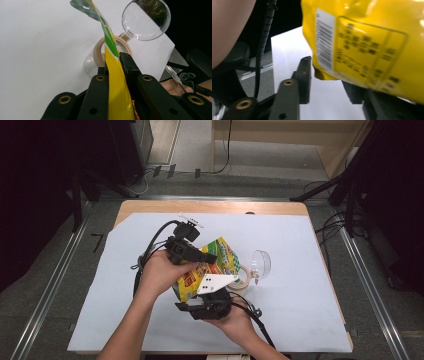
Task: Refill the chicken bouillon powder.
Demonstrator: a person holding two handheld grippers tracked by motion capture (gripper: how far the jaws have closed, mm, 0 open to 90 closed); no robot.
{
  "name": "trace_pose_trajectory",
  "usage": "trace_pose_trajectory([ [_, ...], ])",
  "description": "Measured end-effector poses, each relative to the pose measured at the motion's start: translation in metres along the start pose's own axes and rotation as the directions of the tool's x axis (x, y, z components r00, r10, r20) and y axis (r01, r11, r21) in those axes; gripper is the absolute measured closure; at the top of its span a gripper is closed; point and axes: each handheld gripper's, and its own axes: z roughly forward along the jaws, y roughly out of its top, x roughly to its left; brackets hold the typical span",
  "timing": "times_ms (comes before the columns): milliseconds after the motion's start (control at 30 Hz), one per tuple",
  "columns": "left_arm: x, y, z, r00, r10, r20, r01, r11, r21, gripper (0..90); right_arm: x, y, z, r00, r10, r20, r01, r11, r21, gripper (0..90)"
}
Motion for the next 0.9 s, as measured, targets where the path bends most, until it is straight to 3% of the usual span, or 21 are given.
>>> trace_pose_trajectory([
  [67,0.0017,-0.001,0.0006,0.9999,-0.006,0.013,0.006,1.0,0.002,86.4,0.0025,-0.0018,0.0026,0.9996,-0.024,0.015,0.024,0.9997,0.009,59.3],
  [200,0.0001,-0.0025,0.0011,0.9996,-0.006,0.027,0.006,1.0,-0.004,86.5,0.0066,-0.0026,0.0034,0.9961,-0.072,0.052,0.071,0.9973,0.022,66.1],
  [467,-0.004,-0.0001,0.0013,0.9999,0.0,0.011,0.0,0.9996,-0.027,82.5,0.0083,-0.0017,0.0014,0.9981,-0.03,0.054,0.03,0.9996,0.002,67.0],
  [533,-0.0039,0.0024,0.0023,0.9999,0.012,-0.001,-0.012,0.9999,-0.009,83.0,0.0076,-0.0013,0.0014,0.9983,-0.017,0.055,0.018,0.9998,-0.005,67.0],
  [900,-0.0032,0.007,0.0018,0.9993,0.008,0.036,-0.007,0.9998,-0.016,83.5,0.0054,-0.0005,0.0013,0.9982,-0.001,0.06,0.002,0.9997,-0.023,68.2],
])
